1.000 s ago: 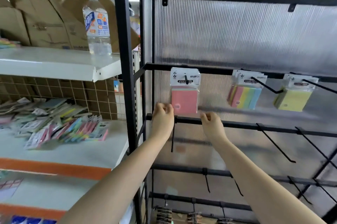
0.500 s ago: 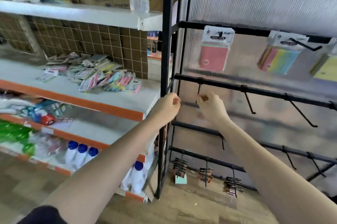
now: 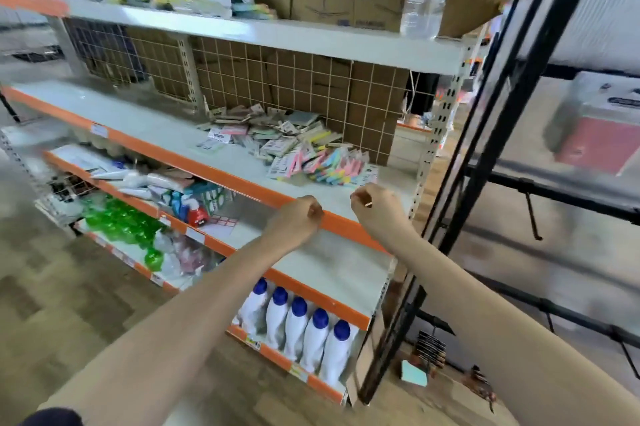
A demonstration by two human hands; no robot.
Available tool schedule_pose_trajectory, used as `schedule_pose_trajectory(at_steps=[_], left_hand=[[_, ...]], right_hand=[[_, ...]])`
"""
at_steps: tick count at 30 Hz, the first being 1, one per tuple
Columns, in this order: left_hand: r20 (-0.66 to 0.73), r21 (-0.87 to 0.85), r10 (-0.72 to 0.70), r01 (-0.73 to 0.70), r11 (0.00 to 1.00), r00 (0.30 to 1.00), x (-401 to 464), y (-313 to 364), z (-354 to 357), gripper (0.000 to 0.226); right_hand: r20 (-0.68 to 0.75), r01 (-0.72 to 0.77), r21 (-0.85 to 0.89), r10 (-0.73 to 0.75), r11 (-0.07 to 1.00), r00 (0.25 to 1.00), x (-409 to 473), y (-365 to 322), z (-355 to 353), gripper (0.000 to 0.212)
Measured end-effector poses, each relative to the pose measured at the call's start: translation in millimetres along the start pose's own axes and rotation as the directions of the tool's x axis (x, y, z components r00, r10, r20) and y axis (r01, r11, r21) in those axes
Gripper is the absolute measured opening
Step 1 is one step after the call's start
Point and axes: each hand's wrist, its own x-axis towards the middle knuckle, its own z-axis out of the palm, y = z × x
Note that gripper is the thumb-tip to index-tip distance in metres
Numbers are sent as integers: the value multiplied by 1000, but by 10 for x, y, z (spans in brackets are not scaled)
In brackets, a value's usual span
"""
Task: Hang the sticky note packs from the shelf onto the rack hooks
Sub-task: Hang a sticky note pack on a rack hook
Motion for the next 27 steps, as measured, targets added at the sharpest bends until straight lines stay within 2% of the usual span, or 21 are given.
schedule_pose_trajectory(at_steps=[10, 15, 20, 27], left_hand=[[-75, 107, -159, 166, 980, 984, 101, -1591, -1058, 16], [-100, 144, -224, 237, 961, 970, 288, -2079, -1313, 21], [-140, 107, -267, 282, 953, 953, 568, -2483, -1434, 24], [-162, 110, -287, 306, 945, 944, 1314, -3032, -1649, 26]], right_hand=[[135, 63, -60, -54, 996, 989, 676, -915, 1418, 21], [203, 82, -113, -58, 990, 977, 976, -1189, 1920, 23], [241, 113, -119, -82, 986, 967, 1418, -1345, 2357, 14], [270, 138, -113, -103, 984, 957, 2308, -1503, 2918, 22]])
